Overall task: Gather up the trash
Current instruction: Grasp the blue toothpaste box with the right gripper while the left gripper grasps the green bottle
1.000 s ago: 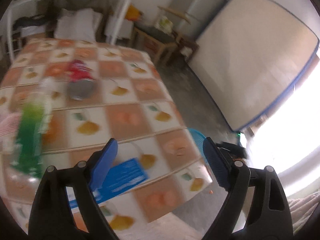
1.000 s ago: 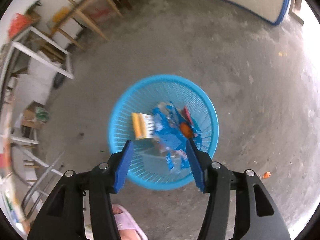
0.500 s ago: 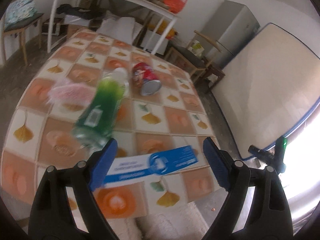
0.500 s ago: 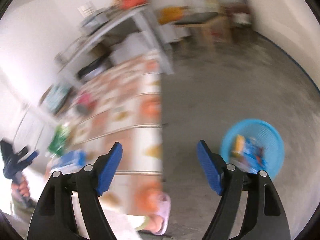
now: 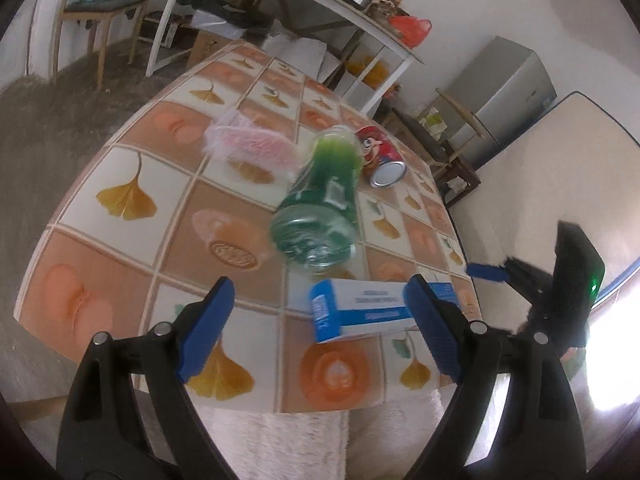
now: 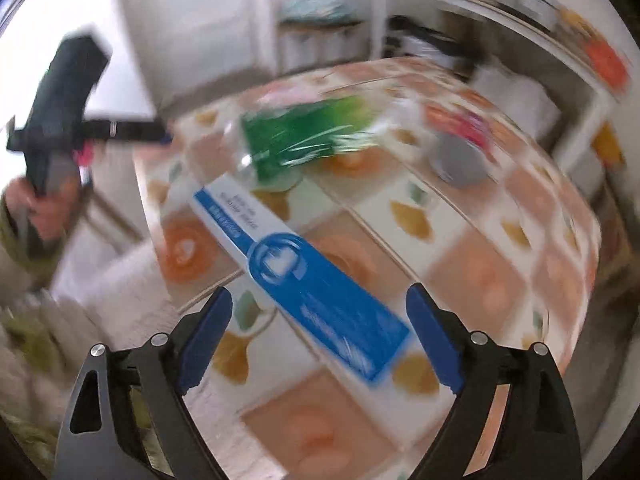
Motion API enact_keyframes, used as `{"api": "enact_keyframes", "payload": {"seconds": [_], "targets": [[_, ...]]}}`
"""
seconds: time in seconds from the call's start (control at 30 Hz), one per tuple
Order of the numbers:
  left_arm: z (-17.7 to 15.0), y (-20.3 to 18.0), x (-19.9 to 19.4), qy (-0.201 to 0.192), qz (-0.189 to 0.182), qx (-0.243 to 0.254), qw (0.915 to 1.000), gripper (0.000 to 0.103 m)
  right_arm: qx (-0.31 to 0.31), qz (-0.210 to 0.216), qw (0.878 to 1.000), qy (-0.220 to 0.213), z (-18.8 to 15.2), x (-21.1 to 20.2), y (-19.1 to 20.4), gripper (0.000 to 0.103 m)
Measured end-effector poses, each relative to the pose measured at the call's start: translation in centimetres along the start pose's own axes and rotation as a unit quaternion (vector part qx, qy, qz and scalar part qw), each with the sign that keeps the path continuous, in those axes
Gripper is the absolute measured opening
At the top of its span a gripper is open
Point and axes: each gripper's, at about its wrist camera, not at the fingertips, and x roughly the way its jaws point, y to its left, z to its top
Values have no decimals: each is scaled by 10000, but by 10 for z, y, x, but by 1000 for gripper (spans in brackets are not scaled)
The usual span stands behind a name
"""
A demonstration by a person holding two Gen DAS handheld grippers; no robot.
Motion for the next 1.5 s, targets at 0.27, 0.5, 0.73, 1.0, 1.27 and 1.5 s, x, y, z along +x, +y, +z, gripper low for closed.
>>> {"api": "enact_keyframes", "payload": {"seconds": [0.27, 0.5, 0.73, 1.0, 1.27, 1.5], "targets": [[0, 21, 6, -15, -145, -144, 9998, 84, -1479, 255, 9822, 1133, 34, 66, 31, 87], [13, 21, 14, -46, -234, -90, 9997, 84, -955, 564, 9882, 1059, 27, 61, 17, 67], [39, -4, 44, -74, 147, 337, 9993, 84, -229, 234, 9949, 950, -13, 34, 4, 61], [53, -24, 101, 353, 1054, 771, 9908, 84, 1465, -136, 9872, 620, -75, -6, -37, 59], [44, -34, 104, 529, 1012, 592, 9917, 65, 2433, -162, 9698, 102, -104, -25, -49, 57], [-2, -40, 64, 990, 710, 201, 9923, 65, 2621, -271, 9647, 16, -106, -25, -47, 57]]}}
